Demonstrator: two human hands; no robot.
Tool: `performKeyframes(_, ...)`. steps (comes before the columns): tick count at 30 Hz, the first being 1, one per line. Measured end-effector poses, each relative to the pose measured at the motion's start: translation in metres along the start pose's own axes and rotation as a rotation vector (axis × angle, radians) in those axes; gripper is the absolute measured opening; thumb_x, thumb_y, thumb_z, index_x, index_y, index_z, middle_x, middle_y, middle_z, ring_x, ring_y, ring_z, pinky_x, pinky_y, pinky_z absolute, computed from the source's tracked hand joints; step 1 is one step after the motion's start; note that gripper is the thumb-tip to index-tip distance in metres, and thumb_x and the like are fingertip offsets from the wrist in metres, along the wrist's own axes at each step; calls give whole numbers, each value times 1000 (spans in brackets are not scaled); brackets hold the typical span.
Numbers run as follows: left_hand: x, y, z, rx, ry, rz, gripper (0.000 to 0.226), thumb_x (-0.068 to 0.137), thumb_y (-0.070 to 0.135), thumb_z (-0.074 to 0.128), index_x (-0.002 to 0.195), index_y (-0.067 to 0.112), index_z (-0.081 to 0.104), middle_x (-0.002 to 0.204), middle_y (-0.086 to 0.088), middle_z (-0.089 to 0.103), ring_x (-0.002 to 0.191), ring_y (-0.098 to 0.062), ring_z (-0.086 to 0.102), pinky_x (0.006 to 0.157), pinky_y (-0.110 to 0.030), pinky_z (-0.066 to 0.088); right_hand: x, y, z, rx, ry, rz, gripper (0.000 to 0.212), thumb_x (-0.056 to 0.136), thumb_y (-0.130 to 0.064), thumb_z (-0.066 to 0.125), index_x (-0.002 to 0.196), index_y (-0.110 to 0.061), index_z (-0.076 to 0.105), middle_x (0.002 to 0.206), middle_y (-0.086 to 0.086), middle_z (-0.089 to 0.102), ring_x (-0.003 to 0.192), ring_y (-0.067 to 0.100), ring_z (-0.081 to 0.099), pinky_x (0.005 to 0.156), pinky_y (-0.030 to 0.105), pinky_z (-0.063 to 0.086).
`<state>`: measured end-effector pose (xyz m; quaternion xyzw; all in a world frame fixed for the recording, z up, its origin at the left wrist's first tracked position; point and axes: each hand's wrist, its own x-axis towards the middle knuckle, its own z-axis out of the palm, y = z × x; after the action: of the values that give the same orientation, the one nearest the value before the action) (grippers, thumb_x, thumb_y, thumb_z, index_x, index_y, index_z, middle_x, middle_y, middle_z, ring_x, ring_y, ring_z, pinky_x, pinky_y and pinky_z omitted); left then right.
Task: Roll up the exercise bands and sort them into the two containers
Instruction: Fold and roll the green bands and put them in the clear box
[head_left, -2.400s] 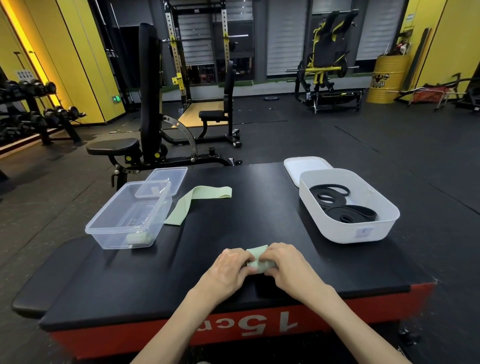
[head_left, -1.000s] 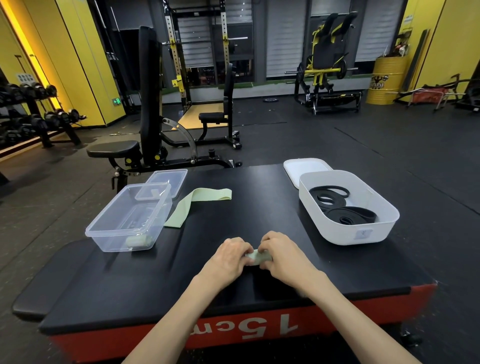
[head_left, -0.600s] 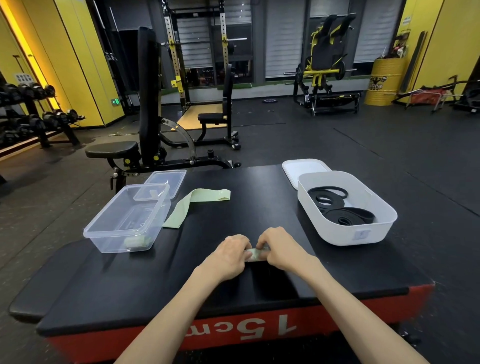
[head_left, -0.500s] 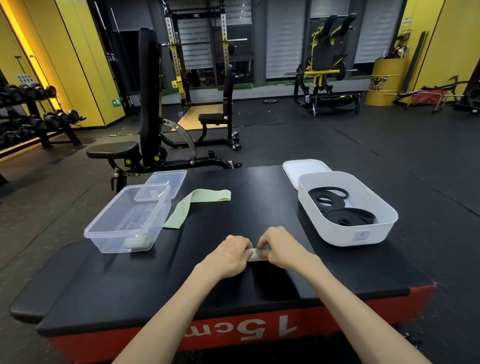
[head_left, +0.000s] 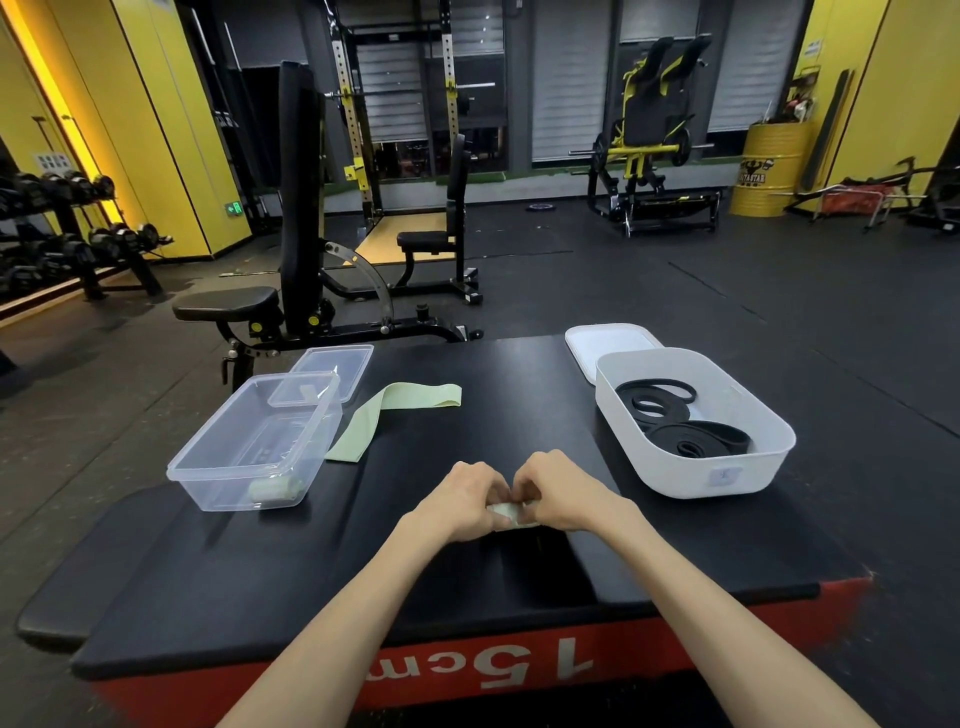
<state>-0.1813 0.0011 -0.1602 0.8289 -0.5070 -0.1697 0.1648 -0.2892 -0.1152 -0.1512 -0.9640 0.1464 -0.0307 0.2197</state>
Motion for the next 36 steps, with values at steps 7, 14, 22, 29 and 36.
performKeyframes(7,-6,-5,-12,1,-92,-22,26,77,36,70,102,26,68,92,6,67,88,-14,63,77,-30,53,-2,-4,2,33,83,-85,5,75,-18,73,79,-16,75,54,-3,52,49,11,38,45,18,31)
performKeyframes(14,-13,-10,-31,-68,-12,-30,14,68,24,75,80,18,72,76,-2,72,79,-20,67,71,-33,53,8,-19,0,-11,111,-128,9,76,-19,74,84,-20,75,55,-6,51,51,12,41,46,23,36)
performKeyframes(22,-18,-43,-47,8,148,-50,25,72,21,78,97,19,75,79,-2,68,74,-17,59,68,-26,49,34,-34,6,21,131,-204,20,87,-31,62,104,-21,67,96,-4,67,85,15,59,76,32,51)
performKeyframes(29,-23,-85,-68,133,271,-109,13,76,22,70,68,13,64,57,1,39,66,-19,39,58,-26,31,72,-42,24,0,175,-201,29,94,-24,51,121,-15,58,114,4,61,103,22,56,89,34,45)
performKeyframes(36,-31,-125,-110,153,349,-152,21,73,20,78,93,12,74,85,-8,64,85,-23,51,76,-33,40,98,-47,53,-72,193,-240,32,97,-24,46,125,-11,54,121,4,56,113,24,48,95,32,40)
